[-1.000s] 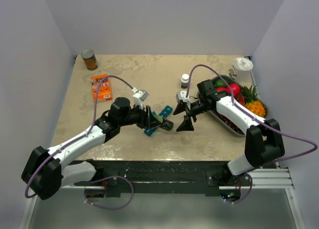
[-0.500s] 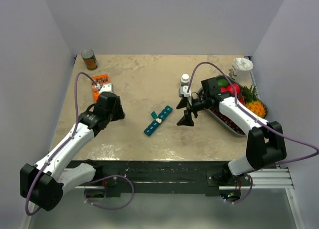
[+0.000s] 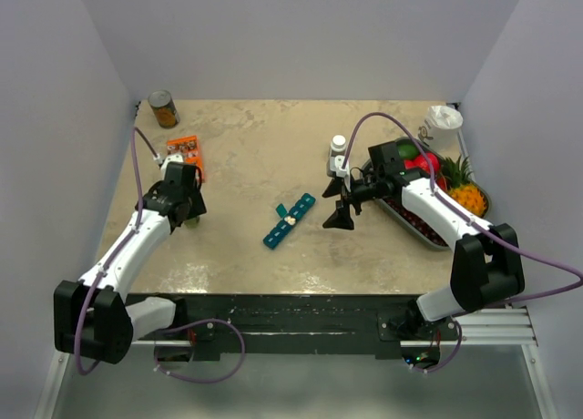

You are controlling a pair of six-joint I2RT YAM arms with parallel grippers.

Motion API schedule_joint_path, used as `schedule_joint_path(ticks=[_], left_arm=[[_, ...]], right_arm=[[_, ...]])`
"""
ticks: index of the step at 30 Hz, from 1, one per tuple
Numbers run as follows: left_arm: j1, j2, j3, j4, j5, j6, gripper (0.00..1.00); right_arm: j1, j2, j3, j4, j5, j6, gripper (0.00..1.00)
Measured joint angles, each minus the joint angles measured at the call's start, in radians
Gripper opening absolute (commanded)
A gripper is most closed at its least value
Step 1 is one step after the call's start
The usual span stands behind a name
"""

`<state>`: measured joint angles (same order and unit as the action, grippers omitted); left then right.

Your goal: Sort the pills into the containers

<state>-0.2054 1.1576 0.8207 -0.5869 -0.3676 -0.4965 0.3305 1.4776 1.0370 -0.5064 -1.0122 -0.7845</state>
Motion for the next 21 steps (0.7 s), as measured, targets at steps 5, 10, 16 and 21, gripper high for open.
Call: schedule_joint_path(ticks=[5,10,16,21], left_arm=[[0.043,0.035,0.0,0.006,0.026,0.004,0.21],[0.076,0.041,0.0,0.019,0.047,0.003,0.39],[0.105,0.046,0.0,0.022,0.065,-0.002,0.66],[0.115,0.042,0.004,0.021,0.069,-0.008,0.74]], right_arm=[[0.0,0.0,-0.008,0.002,0.0,0.0,0.99],[0.0,0.0,-0.01,0.003,0.0,0.0,0.99],[0.0,0.0,-0.01,0.003,0.0,0.0,0.99],[0.0,0.0,-0.01,0.003,0.0,0.0,0.99]])
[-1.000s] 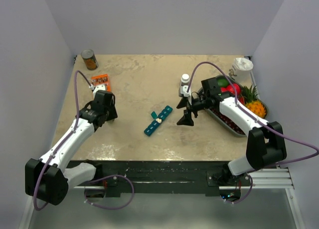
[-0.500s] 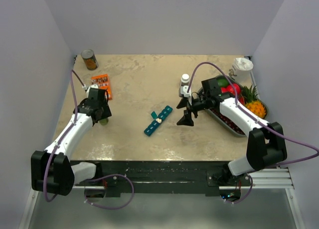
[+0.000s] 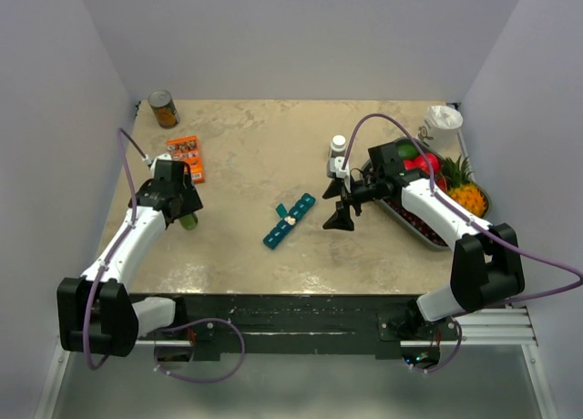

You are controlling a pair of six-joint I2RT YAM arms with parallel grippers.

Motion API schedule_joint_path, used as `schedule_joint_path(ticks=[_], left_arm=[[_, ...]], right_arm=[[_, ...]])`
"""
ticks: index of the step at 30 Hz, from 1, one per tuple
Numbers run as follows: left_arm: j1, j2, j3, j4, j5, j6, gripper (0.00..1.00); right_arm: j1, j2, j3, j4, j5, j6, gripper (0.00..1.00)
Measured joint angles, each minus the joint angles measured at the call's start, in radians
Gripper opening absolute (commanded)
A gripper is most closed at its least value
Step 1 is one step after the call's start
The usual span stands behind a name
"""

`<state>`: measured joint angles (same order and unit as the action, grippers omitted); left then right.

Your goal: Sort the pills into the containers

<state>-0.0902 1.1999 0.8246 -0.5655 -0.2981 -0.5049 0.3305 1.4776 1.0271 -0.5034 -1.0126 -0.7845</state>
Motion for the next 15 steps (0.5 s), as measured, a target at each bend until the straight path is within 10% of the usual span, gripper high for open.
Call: schedule_joint_path(ticks=[15], left_arm=[[0.005,-0.179,0.114,-0.066,0.158,0.054,0.93]], right_arm=[[0.0,0.0,0.0,-0.002,0.001,-0.001,0.99]])
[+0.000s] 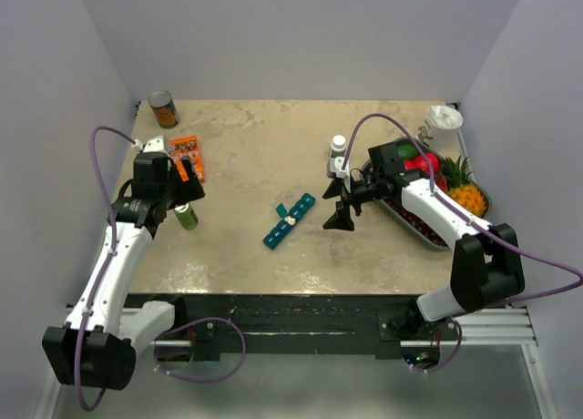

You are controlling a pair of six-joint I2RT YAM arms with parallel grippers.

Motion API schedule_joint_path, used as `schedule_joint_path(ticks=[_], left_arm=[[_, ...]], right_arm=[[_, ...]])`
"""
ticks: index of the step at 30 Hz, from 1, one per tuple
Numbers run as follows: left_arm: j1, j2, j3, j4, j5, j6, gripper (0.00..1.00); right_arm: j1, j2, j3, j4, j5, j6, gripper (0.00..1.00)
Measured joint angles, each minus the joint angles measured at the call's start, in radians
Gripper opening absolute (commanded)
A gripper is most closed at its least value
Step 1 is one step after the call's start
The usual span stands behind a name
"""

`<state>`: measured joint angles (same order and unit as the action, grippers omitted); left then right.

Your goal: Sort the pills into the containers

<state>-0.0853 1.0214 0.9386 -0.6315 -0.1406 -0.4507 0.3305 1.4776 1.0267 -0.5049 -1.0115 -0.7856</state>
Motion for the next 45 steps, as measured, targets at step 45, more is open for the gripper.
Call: schedule_joint_path(ticks=[45], left_arm=[[-0.317,0.168,-0.365,0.777,0.592,-0.067,0.71]], right_arm=[[-0.002,0.185,0.072,0.03,0.249,0.082,0.67]])
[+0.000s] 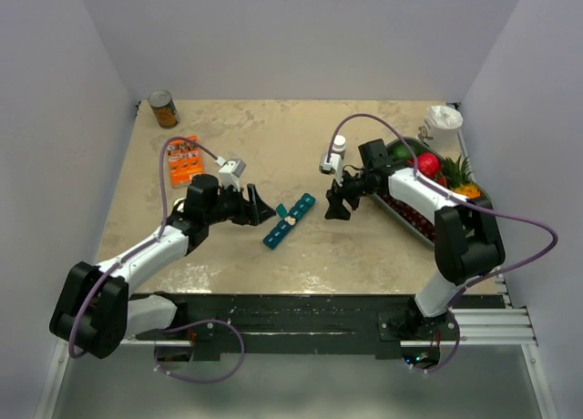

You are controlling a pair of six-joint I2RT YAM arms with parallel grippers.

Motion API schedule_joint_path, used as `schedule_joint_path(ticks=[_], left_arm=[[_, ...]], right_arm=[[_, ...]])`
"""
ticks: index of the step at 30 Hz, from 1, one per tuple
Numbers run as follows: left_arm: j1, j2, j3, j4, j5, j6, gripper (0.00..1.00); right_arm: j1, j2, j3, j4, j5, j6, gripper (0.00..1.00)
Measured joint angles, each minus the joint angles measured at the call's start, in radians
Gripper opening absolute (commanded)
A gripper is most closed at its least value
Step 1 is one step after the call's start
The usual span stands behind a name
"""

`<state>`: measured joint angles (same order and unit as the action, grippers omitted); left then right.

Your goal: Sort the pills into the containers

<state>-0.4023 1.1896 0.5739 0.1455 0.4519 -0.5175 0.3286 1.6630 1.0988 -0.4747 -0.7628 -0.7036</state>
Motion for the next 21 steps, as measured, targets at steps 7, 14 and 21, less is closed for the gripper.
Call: schedule_joint_path(ticks=[7,14,21], left_arm=[[0.0,0.078,0.0,0.042,-0.037,-0.015,0.57],[0.0,0.191,0.039,0.053,-0.097,-0.021,0.38],[0.0,0.308,0.117,0.056,-0.144,-0.017,0.34]], right_arm=[[0.001,0.068,0.024,0.028,0.028,0.083,0.38],[0.055,0.153,0.109,0.016,0.032,0.13,0.19],[0.119,0.291,0.28,-0.002,0.005,0.17,0.16]])
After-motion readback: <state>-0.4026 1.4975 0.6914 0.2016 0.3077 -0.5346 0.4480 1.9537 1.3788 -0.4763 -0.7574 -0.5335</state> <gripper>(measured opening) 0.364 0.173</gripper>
